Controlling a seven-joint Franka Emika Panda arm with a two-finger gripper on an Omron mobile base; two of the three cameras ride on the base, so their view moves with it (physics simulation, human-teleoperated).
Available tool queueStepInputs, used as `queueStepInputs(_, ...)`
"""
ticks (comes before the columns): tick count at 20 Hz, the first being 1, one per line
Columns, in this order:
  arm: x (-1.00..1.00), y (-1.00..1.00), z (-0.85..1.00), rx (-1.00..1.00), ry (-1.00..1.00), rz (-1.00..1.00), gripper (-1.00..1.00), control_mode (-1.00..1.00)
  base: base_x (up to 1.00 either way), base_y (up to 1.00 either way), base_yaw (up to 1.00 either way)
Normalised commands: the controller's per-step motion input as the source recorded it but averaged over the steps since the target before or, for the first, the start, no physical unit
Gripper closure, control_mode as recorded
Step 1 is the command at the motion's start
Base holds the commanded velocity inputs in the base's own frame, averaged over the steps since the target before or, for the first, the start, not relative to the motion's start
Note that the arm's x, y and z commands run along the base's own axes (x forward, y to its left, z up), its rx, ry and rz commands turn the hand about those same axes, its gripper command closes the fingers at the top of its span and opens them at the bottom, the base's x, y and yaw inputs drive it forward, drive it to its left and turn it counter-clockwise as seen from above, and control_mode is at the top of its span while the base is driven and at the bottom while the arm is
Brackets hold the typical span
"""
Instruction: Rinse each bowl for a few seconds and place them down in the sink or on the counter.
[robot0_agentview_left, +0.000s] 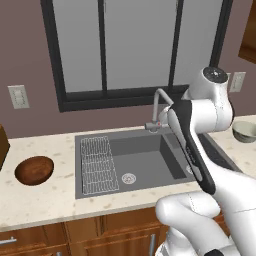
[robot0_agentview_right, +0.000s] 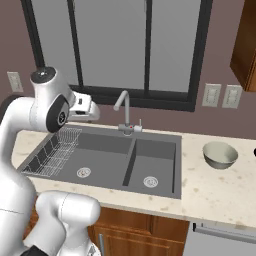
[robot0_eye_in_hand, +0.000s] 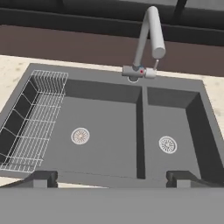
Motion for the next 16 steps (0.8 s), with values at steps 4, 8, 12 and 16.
queueStepInputs(4,-0.15,-0.09,0.0,-0.06,-0.2,0.0,-1.0,-1.0,0.0,0.0,0.0)
queueStepInputs(8,-0.14,-0.14,0.0,-0.05,-0.23,0.0,-1.0,-1.0,0.0,0.0,0.0)
queueStepInputs(12,-0.09,-0.19,0.0,-0.04,-0.23,0.01,-1.0,-1.0,0.0,0.0,0.0)
queueStepInputs(16,-0.09,-0.24,0.0,-0.01,-0.22,0.01,-1.0,-1.0,0.0,0.0,0.0)
